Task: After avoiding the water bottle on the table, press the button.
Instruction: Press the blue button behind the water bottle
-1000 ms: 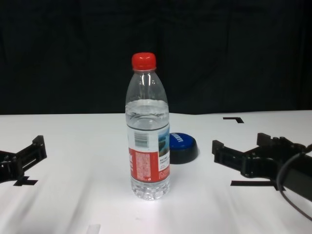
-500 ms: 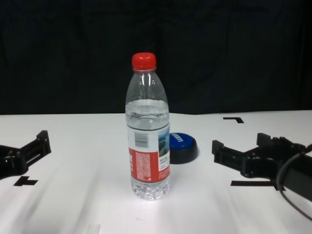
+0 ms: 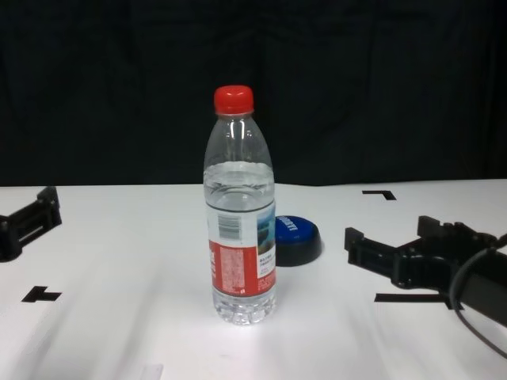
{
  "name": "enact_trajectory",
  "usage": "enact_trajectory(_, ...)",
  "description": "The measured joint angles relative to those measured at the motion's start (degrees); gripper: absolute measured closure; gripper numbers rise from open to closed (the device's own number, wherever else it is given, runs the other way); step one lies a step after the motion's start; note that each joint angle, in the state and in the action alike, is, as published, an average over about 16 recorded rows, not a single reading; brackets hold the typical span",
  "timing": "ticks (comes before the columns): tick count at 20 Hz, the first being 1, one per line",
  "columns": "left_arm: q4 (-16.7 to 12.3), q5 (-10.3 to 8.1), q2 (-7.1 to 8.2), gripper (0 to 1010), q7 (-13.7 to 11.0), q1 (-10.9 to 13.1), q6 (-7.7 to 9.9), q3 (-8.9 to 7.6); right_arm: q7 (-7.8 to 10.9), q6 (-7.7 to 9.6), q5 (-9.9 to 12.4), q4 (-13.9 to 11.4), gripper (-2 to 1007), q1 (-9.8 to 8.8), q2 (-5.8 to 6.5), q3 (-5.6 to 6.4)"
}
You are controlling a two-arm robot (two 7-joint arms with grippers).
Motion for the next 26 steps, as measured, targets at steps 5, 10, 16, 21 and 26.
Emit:
enact_trajectory(5,-1.73,-0.28,1.12,7,-1.11,0.78,-0.45,-0.07,0.0,0.0,0.0,0.0,2,0.0,0.0,0.0)
enact_trajectory(10,-3.08,-0.61,2.29,7,-2.28,1.63,-0.79,0.26,0.0,0.0,0.0,0.0,2,0.0,0.0,0.0)
enact_trajectory(16,-3.84,-1.07,3.2,7,-3.14,2.72,-1.08,0.93,0.0,0.0,0.0,0.0,2,0.0,0.0,0.0)
enact_trajectory(21,-3.82,-1.59,3.84,7,-3.86,3.4,-1.36,1.68,0.0,0.0,0.0,0.0,2,0.0,0.0,0.0)
enact_trajectory(26,-3.28,-2.32,4.41,7,-4.6,3.63,-1.62,2.54,0.0,0.0,0.0,0.0,2,0.0,0.0,0.0)
